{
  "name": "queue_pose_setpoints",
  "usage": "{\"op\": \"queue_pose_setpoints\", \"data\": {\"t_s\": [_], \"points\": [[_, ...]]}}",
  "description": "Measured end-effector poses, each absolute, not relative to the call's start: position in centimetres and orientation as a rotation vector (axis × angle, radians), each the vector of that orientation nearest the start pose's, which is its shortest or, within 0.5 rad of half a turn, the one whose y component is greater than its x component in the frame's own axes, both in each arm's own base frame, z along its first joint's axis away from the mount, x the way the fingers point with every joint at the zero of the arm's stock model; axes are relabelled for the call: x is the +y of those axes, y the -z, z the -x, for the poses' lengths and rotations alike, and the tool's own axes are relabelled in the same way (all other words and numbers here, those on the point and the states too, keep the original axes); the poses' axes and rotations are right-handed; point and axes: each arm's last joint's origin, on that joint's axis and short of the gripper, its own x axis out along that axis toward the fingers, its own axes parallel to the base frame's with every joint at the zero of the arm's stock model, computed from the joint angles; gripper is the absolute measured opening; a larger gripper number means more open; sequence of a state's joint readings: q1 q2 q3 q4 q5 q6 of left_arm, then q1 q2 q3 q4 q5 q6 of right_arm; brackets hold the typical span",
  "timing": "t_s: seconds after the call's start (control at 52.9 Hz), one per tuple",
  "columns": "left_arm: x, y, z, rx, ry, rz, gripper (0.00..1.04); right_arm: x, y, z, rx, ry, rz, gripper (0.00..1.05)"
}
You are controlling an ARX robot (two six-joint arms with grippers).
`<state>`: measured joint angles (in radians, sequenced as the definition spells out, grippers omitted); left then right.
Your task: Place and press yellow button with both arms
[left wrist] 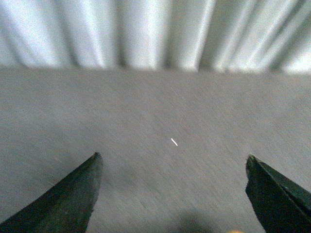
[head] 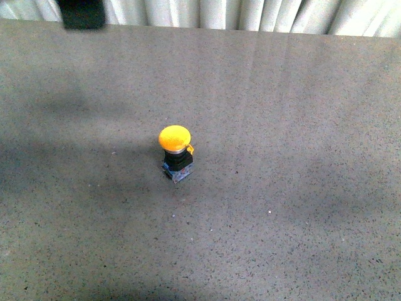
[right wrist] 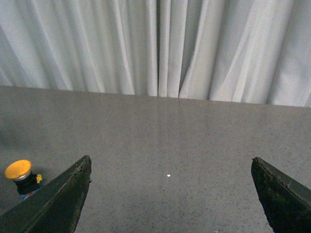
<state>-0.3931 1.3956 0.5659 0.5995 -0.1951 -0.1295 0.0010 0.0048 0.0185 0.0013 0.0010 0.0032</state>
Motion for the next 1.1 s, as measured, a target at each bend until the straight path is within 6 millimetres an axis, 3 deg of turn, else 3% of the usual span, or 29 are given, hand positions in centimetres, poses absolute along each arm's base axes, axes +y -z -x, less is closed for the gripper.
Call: {"op": "queue_pose_setpoints", "data": {"t_s": [0.076, 0.189, 0.284, 0.321, 0.416, 0.491, 0.529, 0.662, 0.756, 0.869, 1.021, 1.096], "points": [[-7.8, -20.6, -24.6, 0.075, 0.054, 0.050, 0.73, 0.0, -17.0, -9.7, -0.015, -0.001, -0.004, 0.96], [-5.0, -21.0, -22.5, 0.010, 0.009, 0.034, 0.55, 0.0, -17.0, -9.7, -0.015, 0.000, -0.003, 0.96], [-3.9, -20.7, -21.0, -0.007, 0.007, 0.025, 0.41, 0.0, -17.0, -9.7, -0.015, -0.001, -0.003, 0.96], [-3.6, -20.4, -20.5, -0.007, 0.006, 0.023, 0.35, 0.0, -16.9, -9.8, 0.040, -0.030, -0.018, 0.96], [-2.9, -19.6, -19.4, 0.006, 0.000, 0.016, 0.19, -0.1, -17.8, -10.5, 0.451, -0.140, -0.142, 0.96], [-2.6, -19.3, -18.8, 0.006, 0.013, 0.013, 0.08, -0.2, -18.9, -12.4, 0.544, -0.135, -0.147, 0.96], [-2.4, -19.1, -18.3, 0.006, 0.014, 0.013, 0.01, 0.0, -20.2, -14.6, 0.532, -0.147, -0.109, 0.96], [-1.7, -18.4, -17.0, 0.008, 0.006, 0.010, 0.01, 1.6, -21.4, -21.0, 0.483, -0.239, 0.044, 0.96], [-1.2, -18.0, -16.0, 0.008, 0.003, 0.010, 0.01, 4.6, -20.5, -26.3, 0.526, -0.372, 0.174, 0.96], [-0.1, -17.7, -15.0, 0.008, 0.003, 0.010, 0.01, 9.1, -18.8, -30.5, 0.593, -0.500, 0.272, 0.96], [-0.1, -17.0, -14.1, -0.006, 0.005, 0.009, 0.01, 13.8, -17.7, -32.2, 0.610, -0.599, 0.330, 0.95], [0.0, -16.6, -13.8, 0.004, 0.003, 0.010, 0.01, 15.4, -17.4, -32.2, 0.609, -0.640, 0.344, 0.83]]}}
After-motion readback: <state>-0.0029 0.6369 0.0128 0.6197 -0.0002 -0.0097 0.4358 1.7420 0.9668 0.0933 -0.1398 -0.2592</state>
